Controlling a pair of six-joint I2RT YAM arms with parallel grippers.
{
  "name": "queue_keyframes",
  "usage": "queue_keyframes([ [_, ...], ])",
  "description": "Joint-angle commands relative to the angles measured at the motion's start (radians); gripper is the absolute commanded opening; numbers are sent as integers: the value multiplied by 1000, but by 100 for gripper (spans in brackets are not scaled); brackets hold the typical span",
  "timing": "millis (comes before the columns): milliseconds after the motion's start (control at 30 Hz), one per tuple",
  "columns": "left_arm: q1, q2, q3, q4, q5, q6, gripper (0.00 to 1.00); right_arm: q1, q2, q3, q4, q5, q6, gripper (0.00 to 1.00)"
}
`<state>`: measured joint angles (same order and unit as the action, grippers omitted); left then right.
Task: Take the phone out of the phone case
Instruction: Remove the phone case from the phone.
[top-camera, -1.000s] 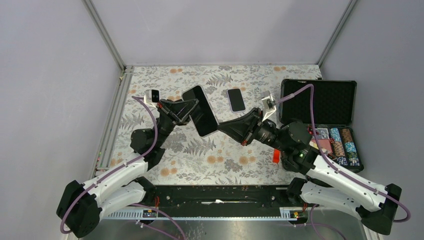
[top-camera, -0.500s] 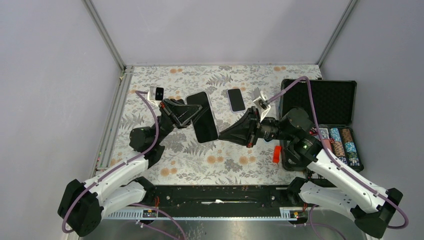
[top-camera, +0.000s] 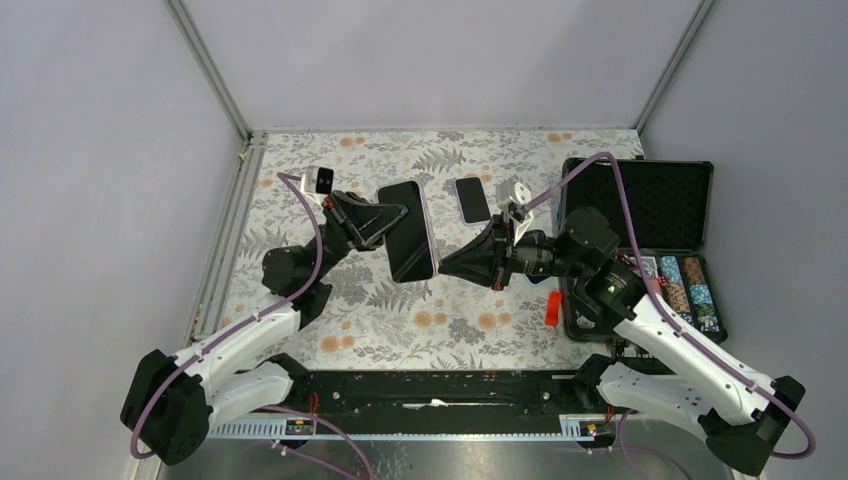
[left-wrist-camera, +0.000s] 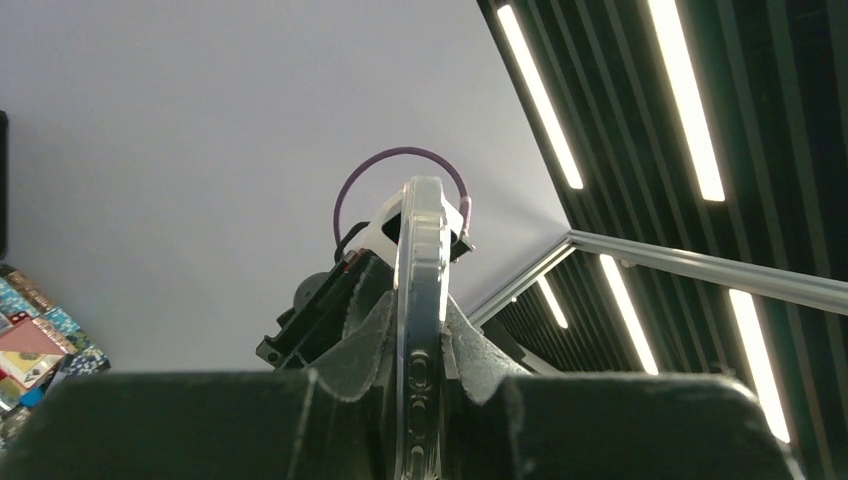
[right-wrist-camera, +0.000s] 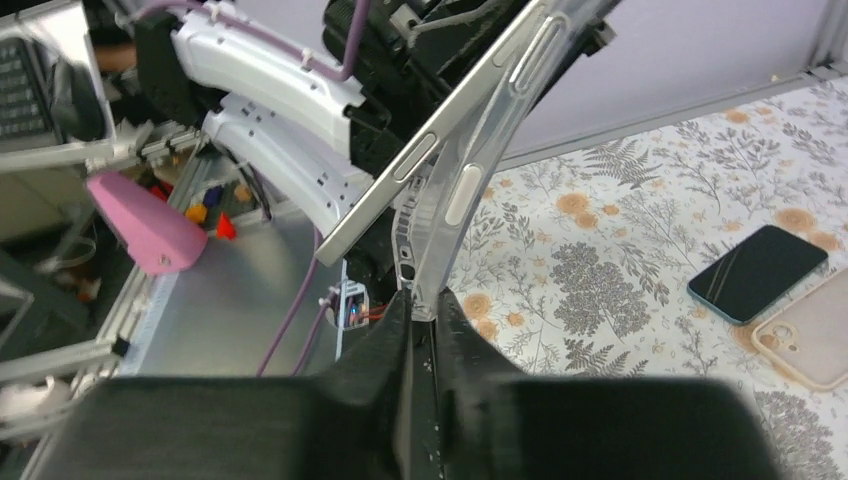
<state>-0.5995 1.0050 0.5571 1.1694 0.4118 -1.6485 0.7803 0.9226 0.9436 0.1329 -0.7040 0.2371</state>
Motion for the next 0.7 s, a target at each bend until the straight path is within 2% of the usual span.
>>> queue_keyframes([
  [0,-12,-1,64,97,-27,-44,0,-16,15,-75,97,207,56,22],
  [67,-8,7,63,94,-42,-23,0,-15,11,-113,168,232,136,35],
  [133,-8,17,62,89,-57,-5,0,-16,15,-142,245,240,210,40],
  [233,-8,36,63,88,-68,19,0,-16,29,-172,313,267,315,40],
  [400,-8,72,53,138,-83,16,0,-14,56,-179,351,282,385,38],
  [500,-8,84,48,144,-91,33,0,-14,78,-159,352,273,418,30],
  [600,-6,86,31,151,-108,63,0,-14,94,-135,341,265,431,6],
  [633,-5,82,24,142,-113,78,0,-14,97,-126,328,270,434,0],
  [667,-2,79,19,128,-117,90,3,-13,98,-120,318,277,435,0],
])
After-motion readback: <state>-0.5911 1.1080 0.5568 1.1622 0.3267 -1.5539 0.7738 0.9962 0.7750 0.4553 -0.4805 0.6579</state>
